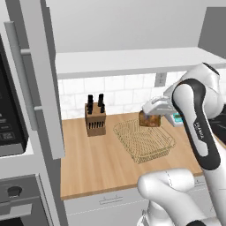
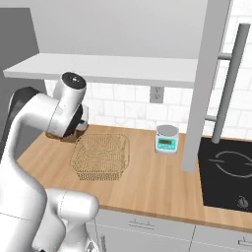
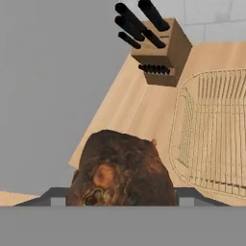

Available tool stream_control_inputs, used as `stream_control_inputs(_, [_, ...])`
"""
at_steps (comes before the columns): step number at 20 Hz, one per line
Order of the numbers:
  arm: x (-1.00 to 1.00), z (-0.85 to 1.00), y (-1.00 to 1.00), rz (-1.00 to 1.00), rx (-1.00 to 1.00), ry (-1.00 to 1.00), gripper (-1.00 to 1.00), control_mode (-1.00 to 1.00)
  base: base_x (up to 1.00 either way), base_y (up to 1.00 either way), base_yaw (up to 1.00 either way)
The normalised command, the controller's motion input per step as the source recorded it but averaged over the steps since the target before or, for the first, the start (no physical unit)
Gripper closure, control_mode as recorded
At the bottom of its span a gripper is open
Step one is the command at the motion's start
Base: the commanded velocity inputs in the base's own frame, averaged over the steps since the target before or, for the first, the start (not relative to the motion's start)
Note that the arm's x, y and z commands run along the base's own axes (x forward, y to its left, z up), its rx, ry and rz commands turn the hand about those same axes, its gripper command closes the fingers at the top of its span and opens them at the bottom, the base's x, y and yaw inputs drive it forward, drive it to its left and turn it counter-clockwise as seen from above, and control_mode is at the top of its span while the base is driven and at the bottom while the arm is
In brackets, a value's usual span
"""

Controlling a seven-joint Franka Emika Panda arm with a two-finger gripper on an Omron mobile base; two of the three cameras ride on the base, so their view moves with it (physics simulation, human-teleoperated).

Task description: Open the cabinet, pick up the bread from the cabinet and place it in the basket. Then move the basket to the dining counter.

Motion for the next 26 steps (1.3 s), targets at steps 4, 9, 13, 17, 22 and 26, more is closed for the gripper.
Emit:
stream_control_inputs(4, [0.58,-0.90,-0.32,-0.05,-0.07,0.08,1.00,-1.00,0.00,0.00,0.00])
stream_control_inputs(9, [0.60,-0.63,-0.43,0.00,-0.05,0.01,1.00,-1.00,0.00,0.00,0.00])
stream_control_inputs(13, [0.58,-0.59,-0.13,-0.04,-0.12,0.03,1.00,-1.00,0.00,0.00,0.00])
stream_control_inputs(17, [0.46,-0.58,-0.04,-0.01,-0.11,0.01,1.00,-1.00,0.00,0.00,0.00])
stream_control_inputs(22, [0.28,-0.50,-0.22,0.00,-0.06,0.00,1.00,-1.00,0.00,0.00,0.00])
stream_control_inputs(26, [0.29,-0.50,-0.26,0.01,-0.04,0.00,1.00,-1.00,0.00,0.00,0.00])
